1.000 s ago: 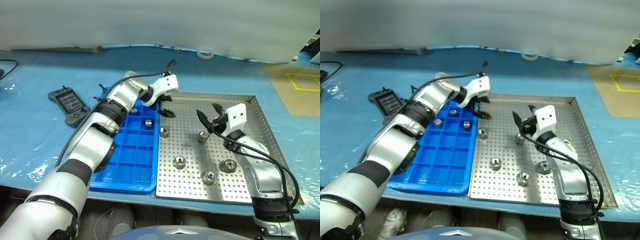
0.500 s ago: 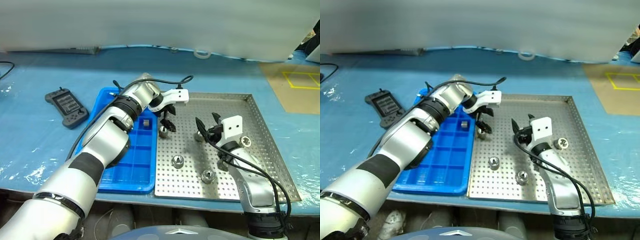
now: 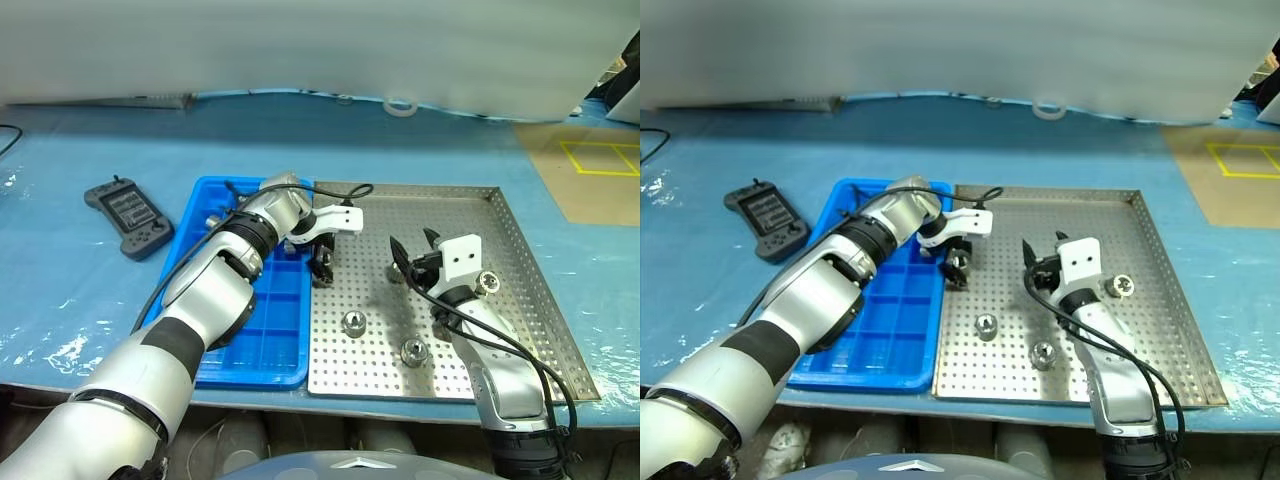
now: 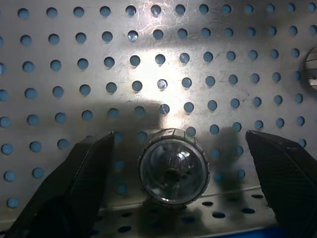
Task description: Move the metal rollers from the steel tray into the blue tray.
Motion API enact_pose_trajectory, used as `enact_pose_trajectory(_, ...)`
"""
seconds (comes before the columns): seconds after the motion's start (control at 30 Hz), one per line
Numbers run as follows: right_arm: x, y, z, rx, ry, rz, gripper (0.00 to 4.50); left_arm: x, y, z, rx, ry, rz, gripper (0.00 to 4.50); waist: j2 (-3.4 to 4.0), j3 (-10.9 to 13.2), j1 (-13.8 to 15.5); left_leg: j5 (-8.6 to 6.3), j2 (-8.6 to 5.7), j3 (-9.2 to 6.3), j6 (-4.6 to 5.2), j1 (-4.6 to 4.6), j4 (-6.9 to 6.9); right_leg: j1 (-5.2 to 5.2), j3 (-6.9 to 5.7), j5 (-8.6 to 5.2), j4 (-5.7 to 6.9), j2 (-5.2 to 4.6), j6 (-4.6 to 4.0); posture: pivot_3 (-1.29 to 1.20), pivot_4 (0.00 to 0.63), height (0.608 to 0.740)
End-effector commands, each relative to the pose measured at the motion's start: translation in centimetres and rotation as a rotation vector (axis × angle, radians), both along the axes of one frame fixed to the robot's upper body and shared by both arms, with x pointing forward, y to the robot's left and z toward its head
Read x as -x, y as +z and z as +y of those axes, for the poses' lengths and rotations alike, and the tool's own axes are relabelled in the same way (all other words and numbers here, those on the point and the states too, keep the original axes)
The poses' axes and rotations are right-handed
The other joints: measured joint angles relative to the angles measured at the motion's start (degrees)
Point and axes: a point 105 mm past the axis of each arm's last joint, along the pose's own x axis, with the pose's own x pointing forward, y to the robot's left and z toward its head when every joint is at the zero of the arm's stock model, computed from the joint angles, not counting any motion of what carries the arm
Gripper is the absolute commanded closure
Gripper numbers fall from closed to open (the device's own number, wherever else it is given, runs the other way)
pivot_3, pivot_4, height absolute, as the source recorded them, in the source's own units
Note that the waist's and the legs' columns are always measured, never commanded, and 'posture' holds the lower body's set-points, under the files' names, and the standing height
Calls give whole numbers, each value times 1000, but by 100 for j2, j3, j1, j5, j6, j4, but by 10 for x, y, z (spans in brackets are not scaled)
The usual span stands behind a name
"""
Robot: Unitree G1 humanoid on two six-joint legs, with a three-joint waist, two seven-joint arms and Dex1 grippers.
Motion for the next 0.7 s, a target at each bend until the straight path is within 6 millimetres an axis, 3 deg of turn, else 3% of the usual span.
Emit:
enact_pose_trajectory(0.03,6,11,1,6,-10,-61,1187,-3,-16,18,-90,16,-25,16,0,0,-9,-5,2,0,2,9,-1,7,0,-1,-1,0,0,-326,150,740)
enact_pose_trajectory(0.27,6,9,4,3,-18,-66,1187,-11,-27,32,-126,66,-68,16,2,-2,-153,-7,4,0,-31,32,-5,27,8,-22,-3,1,30,-335,150,740)
enact_pose_trajectory(0.37,5,10,3,4,-23,-70,1187,-12,-27,33,-121,64,-78,608,2,-2,-168,-4,5,-1,-36,25,-6,16,8,-31,-16,1,46,-335,150,740)
enact_pose_trajectory(0.47,4,10,3,4,-25,-72,1187,-13,-27,34,-127,80,-84,1544,2,-3,-192,-3,3,-1,-37,24,-5,10,11,-31,-21,1,44,-331,150,740)
enact_pose_trajectory(0.57,3,9,3,4,-24,-72,1187,-13,-29,36,-130,74,-82,1544,3,-14,-236,-3,2,-1,-37,19,-5,15,11,-17,-20,1,22,-327,150,740)
enact_pose_trajectory(0.7,2,9,3,2,-20,-73,1187,-14,-28,37,-123,87,-85,2775,5,-25,-262,-5,2,-1,-34,18,-16,13,10,-7,-19,1,5,-321,150,740)
